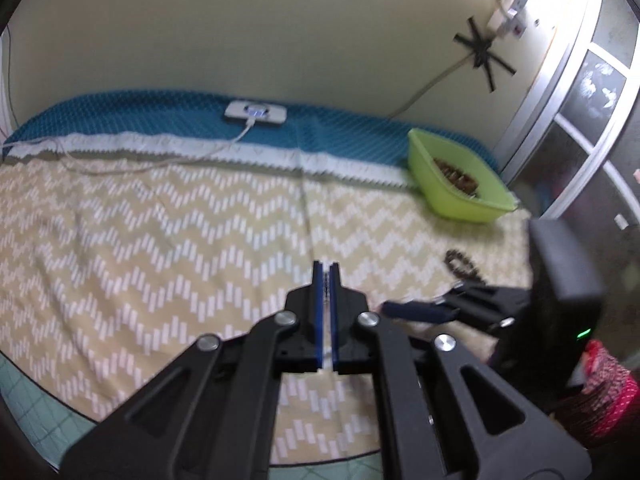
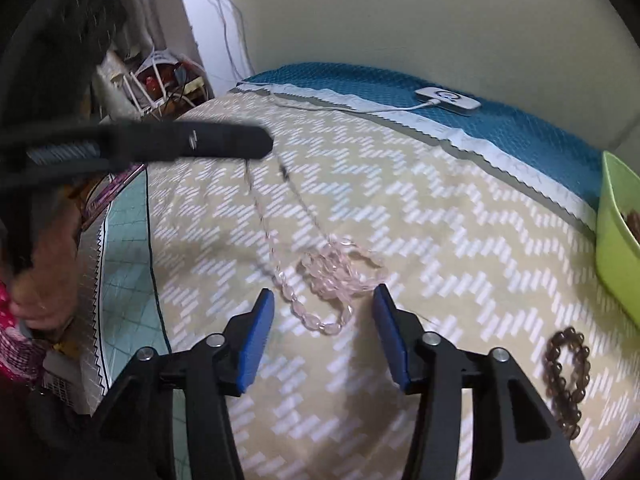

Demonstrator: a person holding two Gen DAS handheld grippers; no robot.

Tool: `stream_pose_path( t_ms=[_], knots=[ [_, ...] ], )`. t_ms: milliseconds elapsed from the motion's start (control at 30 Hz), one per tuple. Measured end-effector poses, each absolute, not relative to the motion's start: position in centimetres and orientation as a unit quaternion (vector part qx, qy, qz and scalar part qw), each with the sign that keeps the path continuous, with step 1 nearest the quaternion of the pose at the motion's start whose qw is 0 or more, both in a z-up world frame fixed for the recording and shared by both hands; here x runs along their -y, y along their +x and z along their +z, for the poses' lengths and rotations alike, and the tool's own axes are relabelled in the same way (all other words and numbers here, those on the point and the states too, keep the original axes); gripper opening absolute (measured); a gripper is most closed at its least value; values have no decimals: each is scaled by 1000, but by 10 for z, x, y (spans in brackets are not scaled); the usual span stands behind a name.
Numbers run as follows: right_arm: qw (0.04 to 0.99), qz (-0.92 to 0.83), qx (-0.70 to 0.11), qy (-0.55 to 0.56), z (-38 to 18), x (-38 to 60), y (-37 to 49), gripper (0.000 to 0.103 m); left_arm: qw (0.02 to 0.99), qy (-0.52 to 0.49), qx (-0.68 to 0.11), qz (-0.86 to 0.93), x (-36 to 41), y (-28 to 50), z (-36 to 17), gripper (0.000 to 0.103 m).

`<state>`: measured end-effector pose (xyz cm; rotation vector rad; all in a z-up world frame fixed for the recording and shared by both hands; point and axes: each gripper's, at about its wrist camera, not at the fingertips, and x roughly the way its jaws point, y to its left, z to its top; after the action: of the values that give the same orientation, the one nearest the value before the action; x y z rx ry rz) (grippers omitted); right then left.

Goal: Organize jewelry

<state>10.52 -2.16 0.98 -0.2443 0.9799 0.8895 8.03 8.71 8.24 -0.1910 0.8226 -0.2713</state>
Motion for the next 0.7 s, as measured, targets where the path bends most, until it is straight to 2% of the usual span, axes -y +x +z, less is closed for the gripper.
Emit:
stream_pose_path(
  t_ms=[200, 233, 267, 400, 533, 700],
  knots=[
    [783, 407, -447, -145, 8, -2, 105, 30, 913, -78, -373, -144, -77, 71, 107, 2],
    [784, 407, -446, -145, 8, -4, 106, 7, 915, -75, -369, -143, -77, 69, 111, 2],
    [785, 405, -447, -144, 7, -4, 108, 0, 916, -75, -367, -142, -77, 67, 112, 2],
    [783, 405, -460, -110, 9, 5, 118, 0, 918, -78, -363, -136, -82, 62, 114, 2],
    [785, 423, -453, -21, 40, 32, 130, 0, 917, -87, -370, -122, -91, 62, 108, 2],
    [790, 427, -439, 36, 81, 59, 149, 0, 910, -105, -379, -132, -89, 72, 113, 2]
  ],
)
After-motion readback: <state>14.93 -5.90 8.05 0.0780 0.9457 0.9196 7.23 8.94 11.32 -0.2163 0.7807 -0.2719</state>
